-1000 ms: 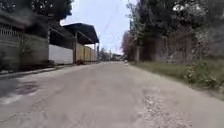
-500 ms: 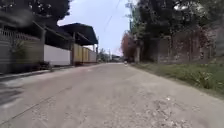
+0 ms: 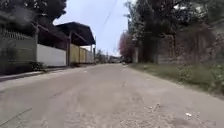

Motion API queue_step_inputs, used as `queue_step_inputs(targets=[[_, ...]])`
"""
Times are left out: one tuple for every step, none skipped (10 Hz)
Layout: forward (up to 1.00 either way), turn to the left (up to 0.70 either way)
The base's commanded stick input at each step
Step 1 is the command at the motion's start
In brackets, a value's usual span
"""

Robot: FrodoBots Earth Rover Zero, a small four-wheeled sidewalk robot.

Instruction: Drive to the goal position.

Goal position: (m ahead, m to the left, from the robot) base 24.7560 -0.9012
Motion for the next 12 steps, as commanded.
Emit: queue_step_inputs(targets=[[1.00,-0.16],[1.00,-0.08],[1.00,0.00],[1.00,0.00],[1.00,0.00],[1.00,0.00],[1.00,0.00],[1.00,0.00],[1.00,0.00],[1.00,-0.04],[1.00,-0.24],[1.00,-0.31]])
